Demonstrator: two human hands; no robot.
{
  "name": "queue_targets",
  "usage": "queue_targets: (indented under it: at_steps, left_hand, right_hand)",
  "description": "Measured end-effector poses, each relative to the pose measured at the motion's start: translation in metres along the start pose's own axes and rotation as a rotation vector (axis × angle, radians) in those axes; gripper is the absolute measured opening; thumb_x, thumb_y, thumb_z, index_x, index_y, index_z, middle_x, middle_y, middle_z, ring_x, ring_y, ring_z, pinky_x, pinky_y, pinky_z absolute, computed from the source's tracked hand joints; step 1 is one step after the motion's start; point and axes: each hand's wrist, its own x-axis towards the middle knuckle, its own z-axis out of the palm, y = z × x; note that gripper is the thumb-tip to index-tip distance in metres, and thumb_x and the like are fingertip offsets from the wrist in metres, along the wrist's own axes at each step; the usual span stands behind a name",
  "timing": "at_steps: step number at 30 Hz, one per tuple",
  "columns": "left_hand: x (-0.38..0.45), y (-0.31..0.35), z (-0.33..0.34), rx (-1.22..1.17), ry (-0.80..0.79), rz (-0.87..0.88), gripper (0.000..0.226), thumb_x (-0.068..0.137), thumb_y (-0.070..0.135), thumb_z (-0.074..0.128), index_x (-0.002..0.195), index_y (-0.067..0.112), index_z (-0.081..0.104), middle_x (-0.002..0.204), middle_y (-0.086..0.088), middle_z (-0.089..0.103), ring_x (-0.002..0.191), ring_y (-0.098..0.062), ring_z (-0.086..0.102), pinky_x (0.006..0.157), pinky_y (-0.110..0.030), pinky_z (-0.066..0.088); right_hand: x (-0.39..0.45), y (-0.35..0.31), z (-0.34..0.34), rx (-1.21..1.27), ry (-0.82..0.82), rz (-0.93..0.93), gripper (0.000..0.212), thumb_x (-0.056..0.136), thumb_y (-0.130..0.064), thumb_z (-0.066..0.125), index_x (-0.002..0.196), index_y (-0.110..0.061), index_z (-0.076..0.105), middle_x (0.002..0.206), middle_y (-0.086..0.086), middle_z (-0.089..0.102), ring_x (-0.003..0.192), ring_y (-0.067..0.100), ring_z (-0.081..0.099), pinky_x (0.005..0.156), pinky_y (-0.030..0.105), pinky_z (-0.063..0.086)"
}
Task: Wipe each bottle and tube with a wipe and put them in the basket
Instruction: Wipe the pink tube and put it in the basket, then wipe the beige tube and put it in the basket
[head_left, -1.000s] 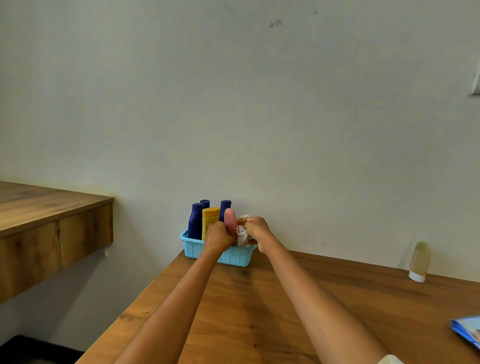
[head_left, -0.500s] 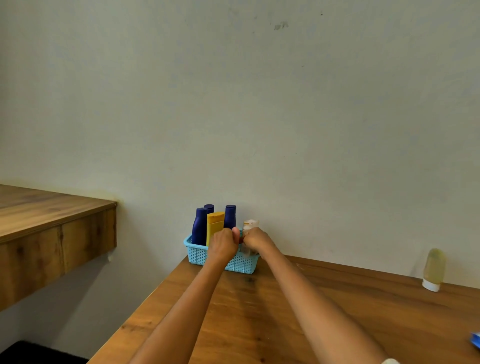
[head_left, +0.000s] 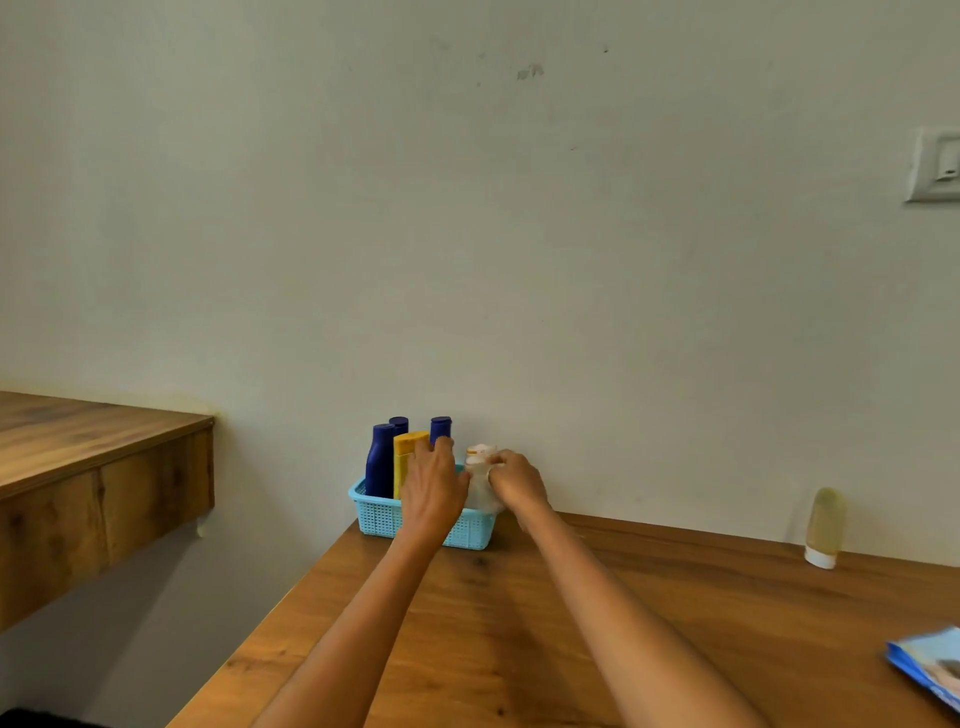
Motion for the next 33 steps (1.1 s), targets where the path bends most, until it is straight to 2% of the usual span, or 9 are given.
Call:
queue_targets:
  at_steps: [4,7,10,14,17,20,24,28,33]
  left_hand:
    - [-0.009,0.034,0.009,-0.209,-0.007,0.074,0.036,0.092,0.027,0.056,0.124,0.013,0.050,0.118,-0.008,0.053,0.106,-0.020,0.054,0.080,-0.025,0.042]
    - [-0.018,0.066,0.028,-0.522,-0.307,-0.014,0.044,0.087,0.027,0.065,0.125,0.013,0.050,0.107,-0.008,0.060,0.097,-0.018,0.058,0.079,-0.022,0.044]
    - [-0.032,0.101,0.052,-0.604,-0.517,0.010,0.034,0.084,0.016,0.069,0.114,0.009,0.056,0.079,0.000,0.062,0.064,-0.013,0.059,0.059,-0.017,0.049]
    - [-0.045,0.153,0.084,-0.664,-0.410,-0.052,0.013,0.085,0.014,0.067,0.090,0.002,0.065,0.073,-0.008,0.065,0.051,-0.015,0.059,0.049,-0.020,0.051]
    - [-0.052,0.200,0.106,-0.673,-0.364,-0.095,0.008,0.084,0.008,0.063,0.081,0.001,0.065,0.077,-0.013,0.067,0.062,-0.025,0.064,0.060,-0.034,0.056]
    - [-0.057,0.242,0.128,-0.728,-0.388,-0.088,0.011,0.085,0.005,0.059,0.087,-0.002,0.067,0.080,-0.018,0.067,0.072,-0.029,0.064,0.070,-0.043,0.057]
    - [-0.067,0.287,0.162,-0.929,-0.576,-0.052,0.025,0.088,0.007,0.059,0.113,0.003,0.061,0.098,-0.017,0.066,0.085,-0.023,0.062,0.080,-0.037,0.053]
    - [-0.068,0.314,0.205,-0.775,-0.595,-0.010,0.050,0.085,0.019,0.067,0.130,0.006,0.048,0.121,-0.011,0.058,0.111,-0.023,0.055,0.090,-0.029,0.044]
    - [-0.048,0.324,0.252,-0.495,-0.768,0.104,0.069,0.083,0.023,0.071,0.139,0.004,0.036,0.138,-0.012,0.048,0.124,-0.025,0.048,0.100,-0.030,0.041]
  right_hand:
    - [-0.013,0.017,-0.026,0.516,0.126,0.105,0.030,0.095,-0.014,0.047,0.124,-0.015,0.048,0.126,0.009,0.054,0.108,0.023,0.056,0.091,0.037,0.052]
    - [-0.020,0.040,-0.061,0.806,0.257,0.172,0.018,0.091,-0.012,0.057,0.109,-0.011,0.059,0.113,0.011,0.062,0.096,0.023,0.061,0.074,0.032,0.056]
    - [-0.025,0.070,-0.099,0.835,0.329,0.187,0.009,0.086,-0.007,0.063,0.094,-0.011,0.063,0.110,0.014,0.066,0.099,0.028,0.064,0.083,0.040,0.056]
    - [-0.031,0.104,-0.147,0.740,0.300,0.160,0.012,0.085,-0.013,0.068,0.096,-0.008,0.067,0.106,0.013,0.068,0.097,0.025,0.066,0.079,0.033,0.057]
    - [-0.032,0.121,-0.190,0.579,0.260,0.121,0.022,0.088,-0.021,0.064,0.104,-0.007,0.069,0.105,0.010,0.069,0.095,0.022,0.065,0.075,0.027,0.056]
    - [-0.029,0.141,-0.234,0.491,0.233,0.112,0.023,0.086,-0.008,0.060,0.108,-0.008,0.067,0.110,0.010,0.066,0.095,0.021,0.063,0.070,0.023,0.054]
    - [-0.021,0.183,-0.281,0.511,0.552,0.138,0.025,0.087,-0.002,0.055,0.108,-0.011,0.067,0.106,0.001,0.063,0.094,0.017,0.059,0.078,0.026,0.050]
    - [-0.011,0.226,-0.308,0.687,0.864,0.249,0.026,0.089,-0.003,0.051,0.109,-0.014,0.063,0.113,0.003,0.062,0.104,0.024,0.059,0.092,0.035,0.050]
    - [0.012,0.266,-0.325,0.769,0.760,0.344,0.017,0.089,0.002,0.048,0.093,-0.012,0.057,0.091,0.008,0.054,0.084,0.030,0.055,0.075,0.031,0.050]
